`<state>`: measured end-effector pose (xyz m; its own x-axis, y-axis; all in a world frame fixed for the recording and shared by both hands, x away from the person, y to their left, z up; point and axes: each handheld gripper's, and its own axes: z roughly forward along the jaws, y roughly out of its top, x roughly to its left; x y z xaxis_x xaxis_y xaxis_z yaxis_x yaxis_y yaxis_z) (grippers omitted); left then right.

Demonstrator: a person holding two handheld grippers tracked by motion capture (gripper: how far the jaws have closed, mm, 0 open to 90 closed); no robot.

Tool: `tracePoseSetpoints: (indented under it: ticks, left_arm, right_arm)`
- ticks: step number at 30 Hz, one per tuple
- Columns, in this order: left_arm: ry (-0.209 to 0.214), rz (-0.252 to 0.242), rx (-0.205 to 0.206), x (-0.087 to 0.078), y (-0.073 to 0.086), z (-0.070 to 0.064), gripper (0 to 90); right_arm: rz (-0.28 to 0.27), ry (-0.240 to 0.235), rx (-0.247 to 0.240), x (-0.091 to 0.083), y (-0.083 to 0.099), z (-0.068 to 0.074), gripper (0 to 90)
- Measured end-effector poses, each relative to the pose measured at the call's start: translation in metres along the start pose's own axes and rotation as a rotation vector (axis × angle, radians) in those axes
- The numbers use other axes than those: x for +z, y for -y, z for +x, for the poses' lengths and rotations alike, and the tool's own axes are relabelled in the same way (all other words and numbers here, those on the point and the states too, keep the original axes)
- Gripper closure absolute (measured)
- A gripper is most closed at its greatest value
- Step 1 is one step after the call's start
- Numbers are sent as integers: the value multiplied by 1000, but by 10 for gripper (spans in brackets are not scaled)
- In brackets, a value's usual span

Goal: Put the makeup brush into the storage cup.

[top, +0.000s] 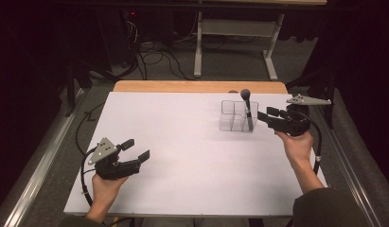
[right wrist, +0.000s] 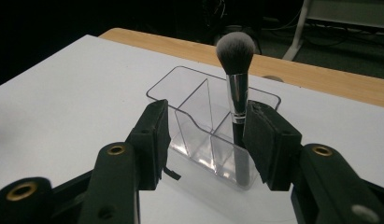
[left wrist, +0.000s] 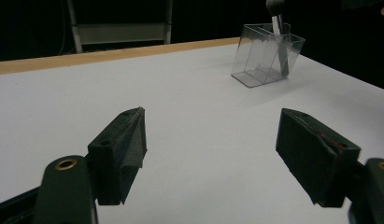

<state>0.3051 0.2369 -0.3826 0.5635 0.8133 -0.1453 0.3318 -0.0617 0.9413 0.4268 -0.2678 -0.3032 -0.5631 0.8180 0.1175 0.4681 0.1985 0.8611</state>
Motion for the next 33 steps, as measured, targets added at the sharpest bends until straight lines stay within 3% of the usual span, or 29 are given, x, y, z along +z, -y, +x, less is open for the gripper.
tracePoseSetpoints:
  ticks: [33]
  left_arm:
    - [-1, -1, 0, 0, 0, 0, 248]
  right_arm:
    - [-27, -25, -7, -20, 8, 8, 527]
